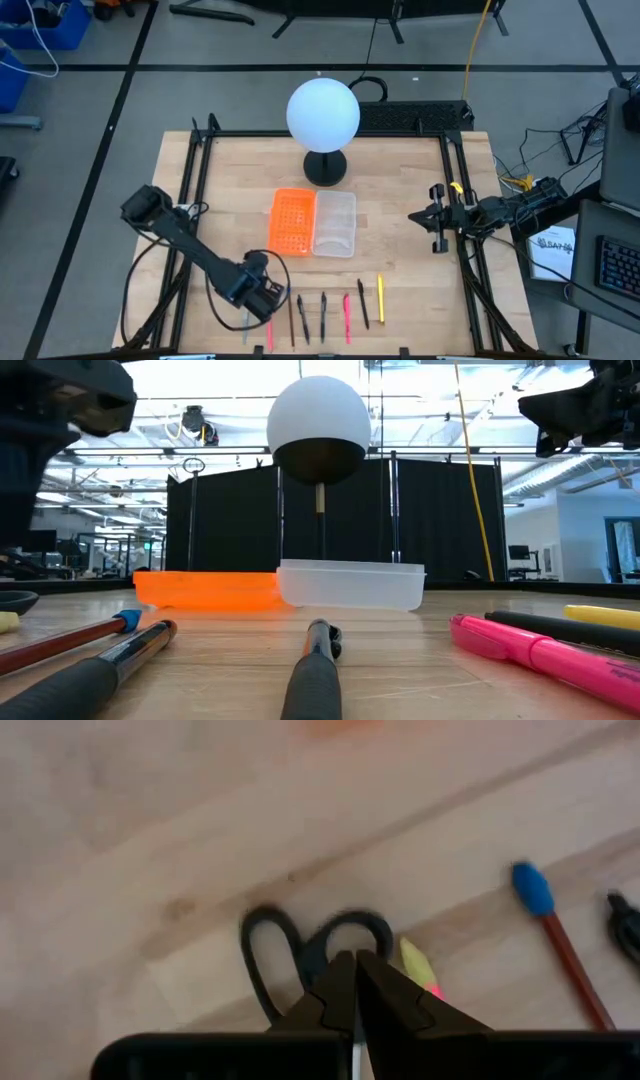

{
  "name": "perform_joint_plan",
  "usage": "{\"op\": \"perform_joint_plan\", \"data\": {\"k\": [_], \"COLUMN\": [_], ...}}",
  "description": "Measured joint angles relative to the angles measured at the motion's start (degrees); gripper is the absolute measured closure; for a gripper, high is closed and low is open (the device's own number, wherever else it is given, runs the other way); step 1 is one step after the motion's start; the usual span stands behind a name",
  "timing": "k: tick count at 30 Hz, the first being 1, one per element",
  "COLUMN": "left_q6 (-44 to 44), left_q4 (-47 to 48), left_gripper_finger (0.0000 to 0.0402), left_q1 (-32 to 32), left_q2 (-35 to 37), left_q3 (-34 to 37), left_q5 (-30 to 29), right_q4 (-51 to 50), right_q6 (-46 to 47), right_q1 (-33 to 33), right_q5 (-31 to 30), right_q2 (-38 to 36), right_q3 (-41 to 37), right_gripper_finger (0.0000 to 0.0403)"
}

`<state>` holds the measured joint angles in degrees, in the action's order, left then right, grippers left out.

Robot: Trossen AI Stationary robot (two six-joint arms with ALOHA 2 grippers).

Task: Pick & place school supplies into a supply box
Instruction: Put the black scissors into the orange supply box

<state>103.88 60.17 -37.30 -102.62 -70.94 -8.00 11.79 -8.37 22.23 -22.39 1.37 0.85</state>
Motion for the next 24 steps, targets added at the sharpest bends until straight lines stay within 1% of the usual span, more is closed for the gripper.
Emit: {"op": "perform_joint_plan", "data": {"k": [2, 5, 8, 12, 15, 18, 24], "left_q6": [-0.07, -0.21, 0.37, 3.63, 3.87, 3.89, 3.93], "left_q4": [0.21, 0.42, 0.68, 0.73, 0.78, 0.33, 0.07], "left_gripper_finger": [0.0369, 0.0339, 0.0298, 0.0236, 0.0205, 0.02, 0.0229], "left_q1": [-0.02, -0.02, -0.02, -0.02, -0.02, -0.02, -0.02], "left_q2": [-0.05, -0.03, -0.03, -0.03, -0.03, -0.4, -2.69], "left_q3": [0.0, 0.0, 0.0, 0.0, 0.0, 0.18, 0.42], "left_q5": [0.51, 0.27, 0.45, 0.87, 2.36, 2.39, 2.77], "right_q4": [0.0, -0.01, -0.15, -0.78, -0.9, -0.9, -0.9], "right_q6": [-0.1, -0.15, -0.21, -0.25, -0.26, -0.26, -0.26], "right_q1": [0.01, 0.0, 0.0, -0.01, 0.0, 0.0, 0.01], "right_q5": [0.0, 0.0, 0.0, 0.0, 0.0, 0.0, 0.0], "right_q2": [0.0, 0.0, 0.0, 0.0, -0.01, 0.0, 0.0], "right_q3": [-0.01, 0.0, -0.01, 0.01, 0.0, 0.0, -0.01], "right_gripper_finger": [0.0403, 0.0403, 0.0403, 0.0403, 0.0403, 0.0403, 0.0403]}}
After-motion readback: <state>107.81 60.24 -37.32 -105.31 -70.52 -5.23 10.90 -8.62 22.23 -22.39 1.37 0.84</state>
